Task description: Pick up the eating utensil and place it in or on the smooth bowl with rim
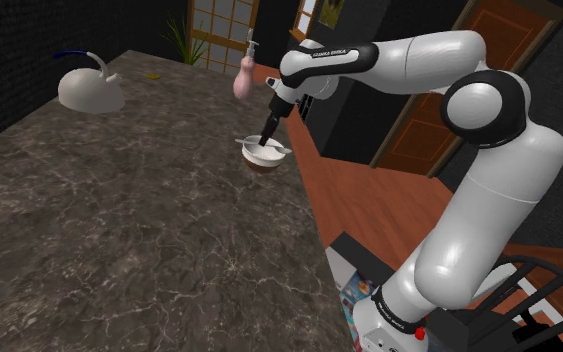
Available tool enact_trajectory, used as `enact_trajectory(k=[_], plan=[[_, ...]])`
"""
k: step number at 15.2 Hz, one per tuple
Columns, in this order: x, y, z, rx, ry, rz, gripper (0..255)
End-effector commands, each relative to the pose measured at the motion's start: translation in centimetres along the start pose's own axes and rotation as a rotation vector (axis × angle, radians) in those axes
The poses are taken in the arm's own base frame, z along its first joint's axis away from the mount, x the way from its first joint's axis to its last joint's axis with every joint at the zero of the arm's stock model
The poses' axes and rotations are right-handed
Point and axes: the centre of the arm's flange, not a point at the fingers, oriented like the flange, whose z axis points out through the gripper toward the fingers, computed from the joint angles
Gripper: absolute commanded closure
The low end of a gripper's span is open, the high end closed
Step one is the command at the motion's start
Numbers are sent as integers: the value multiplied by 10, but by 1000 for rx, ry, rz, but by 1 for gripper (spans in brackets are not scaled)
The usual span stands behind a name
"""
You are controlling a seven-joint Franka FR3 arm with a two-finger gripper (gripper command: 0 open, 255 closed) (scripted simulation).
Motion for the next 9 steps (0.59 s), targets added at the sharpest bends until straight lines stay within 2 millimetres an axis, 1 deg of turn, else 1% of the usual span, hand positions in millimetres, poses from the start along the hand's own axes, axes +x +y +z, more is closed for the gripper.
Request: enact_trajectory(k=[1, 3, 9], plan=[[0, 0, -21, 0, 0, 0, 0], [0, 0, -44, 0, 0, 0, 0], [0, 0, -44, 0, 0, 0, 0]])
